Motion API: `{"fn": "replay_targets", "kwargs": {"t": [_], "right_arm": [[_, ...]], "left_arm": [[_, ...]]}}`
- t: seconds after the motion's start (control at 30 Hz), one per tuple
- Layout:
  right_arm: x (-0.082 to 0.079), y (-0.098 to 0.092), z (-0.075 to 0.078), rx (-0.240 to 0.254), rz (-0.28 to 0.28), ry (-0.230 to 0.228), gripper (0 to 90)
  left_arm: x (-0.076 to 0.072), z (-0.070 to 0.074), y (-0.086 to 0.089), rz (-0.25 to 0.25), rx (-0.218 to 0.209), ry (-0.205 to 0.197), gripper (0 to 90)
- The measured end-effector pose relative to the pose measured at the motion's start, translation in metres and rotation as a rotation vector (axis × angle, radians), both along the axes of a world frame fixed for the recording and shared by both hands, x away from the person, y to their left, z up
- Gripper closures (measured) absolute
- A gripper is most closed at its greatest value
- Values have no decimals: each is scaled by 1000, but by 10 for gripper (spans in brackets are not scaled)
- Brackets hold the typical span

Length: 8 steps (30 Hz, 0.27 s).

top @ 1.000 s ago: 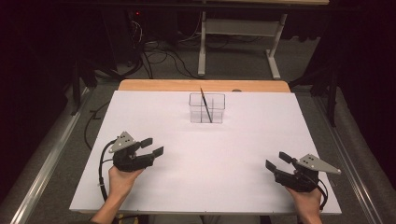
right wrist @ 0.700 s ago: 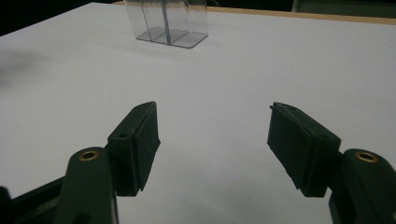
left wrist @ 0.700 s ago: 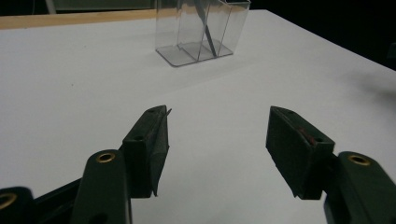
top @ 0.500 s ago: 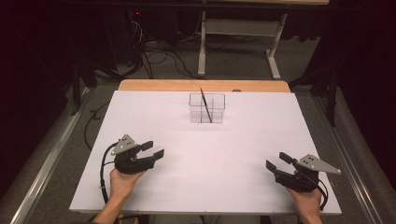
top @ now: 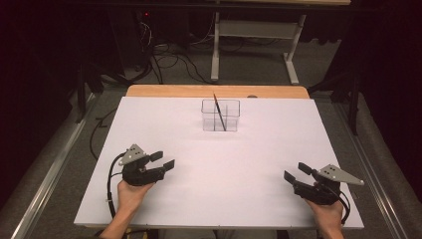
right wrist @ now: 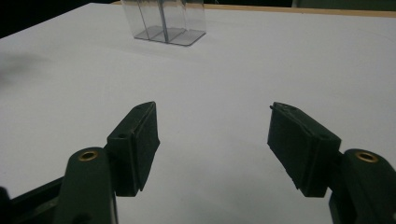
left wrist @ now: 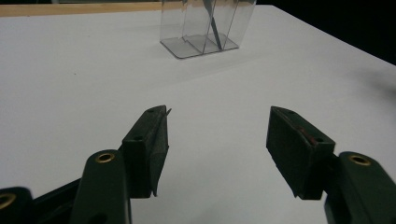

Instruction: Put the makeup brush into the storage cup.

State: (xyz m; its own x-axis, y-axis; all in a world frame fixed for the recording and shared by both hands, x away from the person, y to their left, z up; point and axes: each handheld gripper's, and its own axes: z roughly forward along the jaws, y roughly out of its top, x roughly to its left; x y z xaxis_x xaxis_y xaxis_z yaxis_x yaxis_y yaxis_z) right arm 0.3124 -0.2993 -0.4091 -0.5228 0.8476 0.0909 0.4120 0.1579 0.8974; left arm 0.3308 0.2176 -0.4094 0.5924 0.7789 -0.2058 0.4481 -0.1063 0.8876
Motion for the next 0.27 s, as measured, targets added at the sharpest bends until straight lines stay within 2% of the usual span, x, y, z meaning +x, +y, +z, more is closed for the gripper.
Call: {"fn": "replay_targets", "kwargs": {"t": [0.27], "right_arm": [[0, 0, 0, 11, 6, 2, 354]], "left_arm": [[1, -1, -1, -2, 14, 13, 389]]}}
